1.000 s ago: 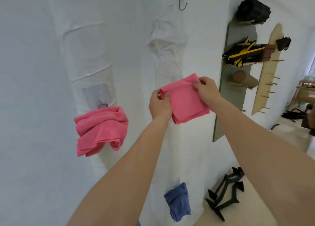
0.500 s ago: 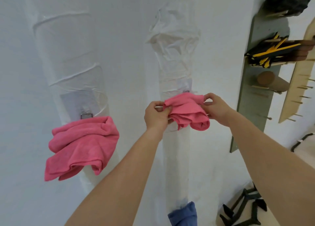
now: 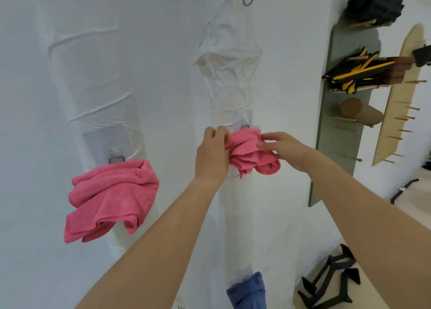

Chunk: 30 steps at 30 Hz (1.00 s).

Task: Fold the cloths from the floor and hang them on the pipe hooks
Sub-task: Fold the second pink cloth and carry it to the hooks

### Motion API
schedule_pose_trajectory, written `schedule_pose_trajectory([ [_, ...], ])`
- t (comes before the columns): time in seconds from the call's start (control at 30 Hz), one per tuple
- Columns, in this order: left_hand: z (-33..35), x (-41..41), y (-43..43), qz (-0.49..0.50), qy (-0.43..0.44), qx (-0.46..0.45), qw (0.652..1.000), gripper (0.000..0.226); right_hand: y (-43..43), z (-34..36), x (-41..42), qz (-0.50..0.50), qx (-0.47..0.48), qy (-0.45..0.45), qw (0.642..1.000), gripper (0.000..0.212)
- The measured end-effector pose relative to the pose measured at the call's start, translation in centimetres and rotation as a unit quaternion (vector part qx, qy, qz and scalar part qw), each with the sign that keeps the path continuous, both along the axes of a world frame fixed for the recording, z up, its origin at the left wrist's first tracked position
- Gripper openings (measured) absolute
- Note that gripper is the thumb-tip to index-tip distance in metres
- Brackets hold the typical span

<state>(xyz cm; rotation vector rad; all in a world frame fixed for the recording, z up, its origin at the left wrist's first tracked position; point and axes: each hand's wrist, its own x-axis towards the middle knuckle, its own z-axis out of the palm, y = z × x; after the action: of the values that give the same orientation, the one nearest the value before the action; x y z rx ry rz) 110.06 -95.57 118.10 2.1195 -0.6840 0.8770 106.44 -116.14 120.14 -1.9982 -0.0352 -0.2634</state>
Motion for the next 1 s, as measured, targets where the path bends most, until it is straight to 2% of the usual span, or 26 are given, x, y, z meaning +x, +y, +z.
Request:
schedule_pose_trajectory([
  [0.07,0.0,0.1,0.0,-0.023,0.013,0.02,0.999,0.016,0.0,0.0,0.0,-0.028,-0.069,-0.056,0.996,0.061],
  [0.13,0.3,-0.1,0.0,-0.046,0.045,-0.021,0.998,0.02,0.2,0.2,-0.4,-0.021,-0.063,-0.104,0.992,0.068],
  [0.2,0.8,-0.7,-0.1,-0.051,0.072,-0.029,0.996,0.019,-0.1,0.3,-0.6,0.02,-0.029,-0.094,0.995,0.065],
  [0.33,0.8,-0.4,-0.8,-0.042,0.079,0.076,0.993,0.045,-0.9,0.0,-0.6,0.083,-0.023,-0.065,0.994,0.06],
  [0.4,0.7,-0.2,-1.2,-0.022,0.072,0.126,0.989,0.048,-0.7,-0.6,-0.2,0.049,-0.052,-0.092,0.993,0.061],
  [0.5,0.5,-0.2,-1.7,0.017,0.037,0.193,0.98,0.036,0.0,-2.5,0.7,-0.049,-0.092,-0.137,0.985,0.058],
  [0.6,0.4,-0.5,-1.5,0.054,-0.007,0.225,0.973,0.031,0.6,-3.7,0.9,-0.101,-0.115,-0.149,0.977,0.054],
  [0.67,0.3,-0.7,-1.5,0.068,-0.042,0.239,0.968,0.029,0.9,-3.2,0.6,-0.119,-0.18,-0.156,0.964,0.056],
  [0.73,0.4,-0.8,-1.6,0.049,-0.03,0.235,0.97,0.028,1.1,-2.3,0.2,-0.125,-0.237,-0.16,0.95,0.062],
  [0.87,0.5,-1.0,-1.3,-0.002,0.034,0.181,0.983,0.036,2.0,-1.8,-1.1,-0.079,-0.203,-0.138,0.966,0.06],
  [1.0,-0.2,-1.0,-1.7,0.006,0.029,0.175,0.984,0.039,2.7,-3.6,-0.6,-0.112,-0.138,-0.157,0.971,0.058],
])
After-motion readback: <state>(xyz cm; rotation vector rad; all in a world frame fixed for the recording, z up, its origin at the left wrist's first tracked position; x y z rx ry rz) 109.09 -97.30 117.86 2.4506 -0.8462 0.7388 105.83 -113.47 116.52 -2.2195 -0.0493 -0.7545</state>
